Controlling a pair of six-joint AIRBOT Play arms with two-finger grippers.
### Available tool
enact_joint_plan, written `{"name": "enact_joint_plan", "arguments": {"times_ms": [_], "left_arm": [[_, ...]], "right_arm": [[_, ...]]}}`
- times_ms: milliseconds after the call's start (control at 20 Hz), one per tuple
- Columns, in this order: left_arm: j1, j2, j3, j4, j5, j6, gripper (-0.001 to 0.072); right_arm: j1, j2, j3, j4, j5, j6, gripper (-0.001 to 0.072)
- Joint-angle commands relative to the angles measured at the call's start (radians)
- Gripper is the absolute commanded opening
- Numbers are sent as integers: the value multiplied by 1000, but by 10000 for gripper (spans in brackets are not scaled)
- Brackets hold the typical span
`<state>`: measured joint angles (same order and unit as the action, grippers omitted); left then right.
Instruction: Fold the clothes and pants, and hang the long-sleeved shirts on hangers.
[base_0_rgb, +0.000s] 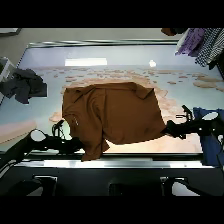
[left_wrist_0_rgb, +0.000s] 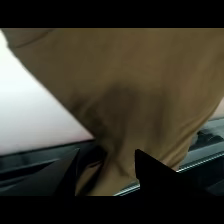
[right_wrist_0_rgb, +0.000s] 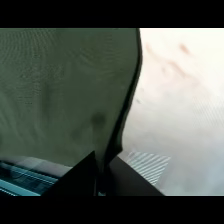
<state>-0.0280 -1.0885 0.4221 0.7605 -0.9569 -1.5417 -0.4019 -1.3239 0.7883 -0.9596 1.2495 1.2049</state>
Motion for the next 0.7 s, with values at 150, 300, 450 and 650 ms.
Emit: {"name": "enact_joint_plan", "arguments": {"times_ms": [150,300,450,650], "left_arm": [[-115,-121,4,-160,127,56,238],[-82,-98,64,-157,84,80,18],[25,-45,184,-71,20,76,17],[200,-17,434,-10,-122,77,17]], "right_arm": [[0,26,1,7,38,13,31],[1,55,4,48,33,11,31],[1,109,58,88,-6,-4,30],[1,133,229,229,5,-29,30]]}}
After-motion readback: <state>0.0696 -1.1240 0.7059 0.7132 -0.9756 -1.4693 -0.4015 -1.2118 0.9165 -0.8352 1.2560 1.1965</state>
